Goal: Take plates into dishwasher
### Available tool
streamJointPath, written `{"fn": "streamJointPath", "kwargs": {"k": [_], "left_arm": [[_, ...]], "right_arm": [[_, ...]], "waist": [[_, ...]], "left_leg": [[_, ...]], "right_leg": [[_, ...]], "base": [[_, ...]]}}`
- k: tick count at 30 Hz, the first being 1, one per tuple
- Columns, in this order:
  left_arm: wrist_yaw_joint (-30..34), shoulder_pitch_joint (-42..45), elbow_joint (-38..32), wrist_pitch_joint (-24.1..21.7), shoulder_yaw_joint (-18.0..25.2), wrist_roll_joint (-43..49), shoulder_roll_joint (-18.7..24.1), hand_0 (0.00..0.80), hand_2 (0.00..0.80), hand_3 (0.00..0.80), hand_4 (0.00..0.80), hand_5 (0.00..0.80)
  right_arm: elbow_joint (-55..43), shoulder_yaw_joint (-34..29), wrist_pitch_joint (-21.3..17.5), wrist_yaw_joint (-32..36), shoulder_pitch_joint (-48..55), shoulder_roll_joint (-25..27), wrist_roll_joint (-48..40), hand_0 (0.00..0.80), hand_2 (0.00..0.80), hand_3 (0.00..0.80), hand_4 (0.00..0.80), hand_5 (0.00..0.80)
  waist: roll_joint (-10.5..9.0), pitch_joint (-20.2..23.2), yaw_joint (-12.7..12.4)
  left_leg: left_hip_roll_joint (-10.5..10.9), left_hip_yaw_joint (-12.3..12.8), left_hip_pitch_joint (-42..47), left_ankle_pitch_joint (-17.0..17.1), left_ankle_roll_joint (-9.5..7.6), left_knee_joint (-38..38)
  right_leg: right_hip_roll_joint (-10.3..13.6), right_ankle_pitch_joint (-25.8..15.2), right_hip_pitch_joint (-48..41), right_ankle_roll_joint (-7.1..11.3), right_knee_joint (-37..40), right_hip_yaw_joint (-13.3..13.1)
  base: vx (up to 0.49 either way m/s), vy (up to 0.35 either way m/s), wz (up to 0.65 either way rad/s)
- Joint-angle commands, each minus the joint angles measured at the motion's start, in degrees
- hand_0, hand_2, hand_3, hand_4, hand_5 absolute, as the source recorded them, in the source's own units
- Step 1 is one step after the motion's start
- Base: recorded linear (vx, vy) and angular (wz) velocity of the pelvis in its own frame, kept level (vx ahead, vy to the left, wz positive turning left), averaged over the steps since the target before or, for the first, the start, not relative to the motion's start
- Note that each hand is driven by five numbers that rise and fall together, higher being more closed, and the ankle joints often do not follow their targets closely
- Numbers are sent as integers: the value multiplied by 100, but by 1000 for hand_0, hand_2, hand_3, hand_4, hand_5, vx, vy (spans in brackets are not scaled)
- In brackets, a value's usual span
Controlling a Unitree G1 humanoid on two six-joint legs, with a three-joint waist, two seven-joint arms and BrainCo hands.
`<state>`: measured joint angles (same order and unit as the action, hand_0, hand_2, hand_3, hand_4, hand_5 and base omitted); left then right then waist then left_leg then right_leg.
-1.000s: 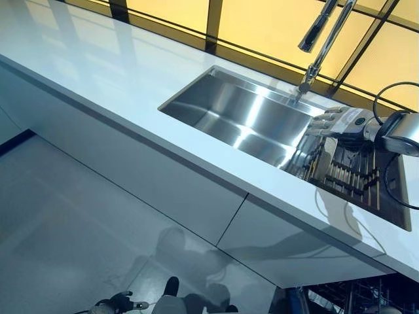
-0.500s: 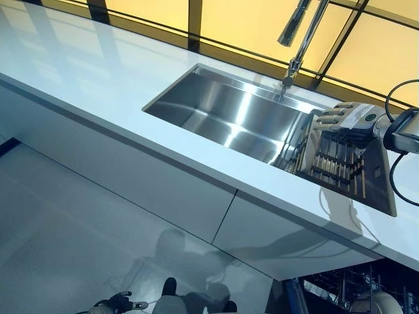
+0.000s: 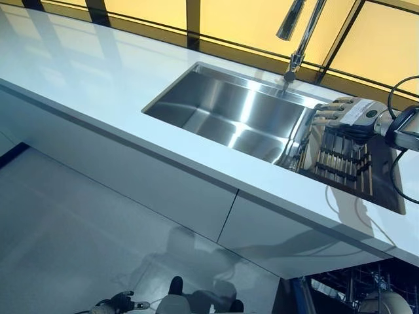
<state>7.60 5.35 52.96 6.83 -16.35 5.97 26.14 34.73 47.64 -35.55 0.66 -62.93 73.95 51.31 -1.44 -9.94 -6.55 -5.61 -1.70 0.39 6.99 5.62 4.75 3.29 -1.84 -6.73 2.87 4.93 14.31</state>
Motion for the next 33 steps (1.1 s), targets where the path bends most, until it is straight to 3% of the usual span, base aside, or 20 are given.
{"fn": "streamJointPath", "kwargs": {"k": [1,17,26,33], "left_arm": [[44,-99,-12,-91,-360,100,130,0,0,0,0,0],[13,-78,35,-118,-400,84,59,0,0,0,0,0],[-9,-86,53,-118,-467,66,17,0,0,0,0,0],[-30,-98,131,-177,-503,45,-20,0,0,0,0,0]], "right_arm": [[-24,253,315,-224,-757,78,-45,0,0,0,0,0],[-85,173,397,-321,-682,139,-25,0,0,0,0,0],[-88,17,551,-1036,-676,125,236,0,0,0,0,0],[-240,-66,553,-1181,-620,108,348,0,0,0,0,0]], "waist": [[-192,165,5],[-173,133,30],[-154,125,31],[-140,114,38]], "left_leg": [[-171,437,34,-138,84,-233],[-160,442,69,-134,94,-222],[-136,435,74,-139,86,-213],[-120,428,53,-142,78,-225]], "right_leg": [[38,242,169,34,-394,-23],[88,273,182,25,-468,51],[104,278,184,26,-484,70],[119,275,190,29,-479,79]], "base": [[0,0,0],[0,0,0],[0,0,0],[0,0,0]]}}
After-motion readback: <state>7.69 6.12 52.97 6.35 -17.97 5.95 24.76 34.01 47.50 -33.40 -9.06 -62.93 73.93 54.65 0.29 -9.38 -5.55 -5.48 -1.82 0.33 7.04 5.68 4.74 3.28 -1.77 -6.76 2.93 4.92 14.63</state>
